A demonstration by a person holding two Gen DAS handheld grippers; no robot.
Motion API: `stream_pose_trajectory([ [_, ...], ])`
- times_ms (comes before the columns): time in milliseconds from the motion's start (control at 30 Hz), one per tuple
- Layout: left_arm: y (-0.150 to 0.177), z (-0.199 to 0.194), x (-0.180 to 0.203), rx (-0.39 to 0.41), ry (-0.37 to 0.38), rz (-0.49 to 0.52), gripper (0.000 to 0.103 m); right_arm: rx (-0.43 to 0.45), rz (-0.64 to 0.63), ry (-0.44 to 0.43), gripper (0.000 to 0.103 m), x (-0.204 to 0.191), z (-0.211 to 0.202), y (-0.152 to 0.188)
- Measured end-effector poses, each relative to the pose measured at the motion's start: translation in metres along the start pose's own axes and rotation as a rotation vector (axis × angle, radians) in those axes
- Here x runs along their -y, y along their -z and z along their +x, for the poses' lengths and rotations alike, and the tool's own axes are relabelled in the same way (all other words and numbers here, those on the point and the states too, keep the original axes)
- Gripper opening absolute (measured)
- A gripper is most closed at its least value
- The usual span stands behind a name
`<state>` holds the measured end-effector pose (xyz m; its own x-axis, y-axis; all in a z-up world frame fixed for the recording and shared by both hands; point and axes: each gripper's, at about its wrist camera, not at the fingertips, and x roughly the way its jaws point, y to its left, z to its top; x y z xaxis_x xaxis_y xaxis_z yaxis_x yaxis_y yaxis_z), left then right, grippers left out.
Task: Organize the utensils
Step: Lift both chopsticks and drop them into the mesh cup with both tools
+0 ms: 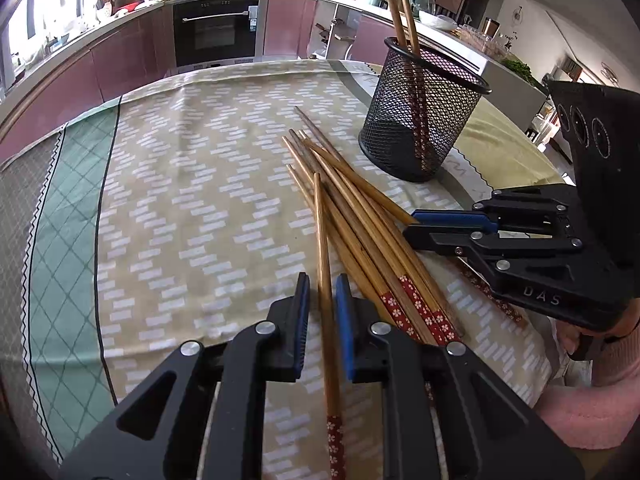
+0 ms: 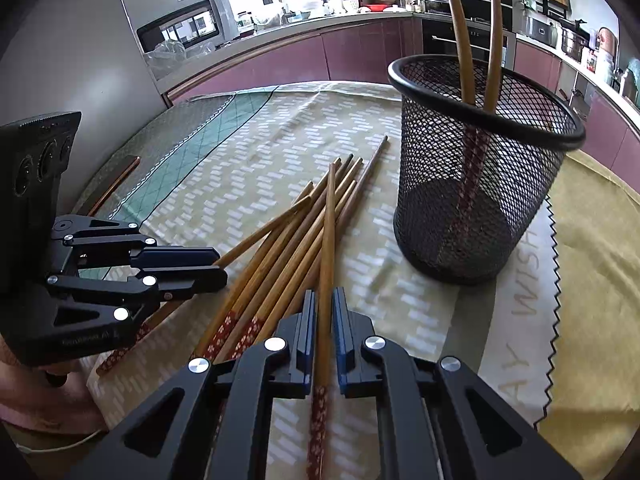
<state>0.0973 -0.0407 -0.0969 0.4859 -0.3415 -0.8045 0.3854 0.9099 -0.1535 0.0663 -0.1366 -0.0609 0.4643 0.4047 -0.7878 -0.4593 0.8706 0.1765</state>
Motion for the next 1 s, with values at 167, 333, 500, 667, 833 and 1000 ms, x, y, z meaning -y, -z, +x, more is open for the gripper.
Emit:
stream_pose_trajectory([
  [167,-0.005,-0.007,-0.001,0.025,0.01,-0.016,0.007,0.055,0.008,-0.009,0.006,0.002,-0.017,0.0],
  [333,-0.015,-0.028,-0.001,0.075,0.049,-0.007,0.007,0.139,0.02,-0.028,0.006,0.006,-0.044,-0.004],
  [500,-0.029,-0.052,0.0,0.14,0.101,-0.003,0.007,0.218,0.041,-0.037,0.006,0.013,-0.069,-0.011],
  [667,-0.039,-0.075,0.002,0.201,0.15,0.001,0.007,0.281,0.055,-0.036,0.006,0.02,-0.089,-0.016],
  [833,-0.049,-0.099,0.007,0.264,0.183,0.016,0.007,0.332,0.061,-0.035,0.006,0.029,-0.106,-0.022],
  [1000,-0.06,-0.117,0.01,0.321,0.207,0.027,0.007,0.379,0.056,-0.021,0.006,0.034,-0.12,-0.032],
])
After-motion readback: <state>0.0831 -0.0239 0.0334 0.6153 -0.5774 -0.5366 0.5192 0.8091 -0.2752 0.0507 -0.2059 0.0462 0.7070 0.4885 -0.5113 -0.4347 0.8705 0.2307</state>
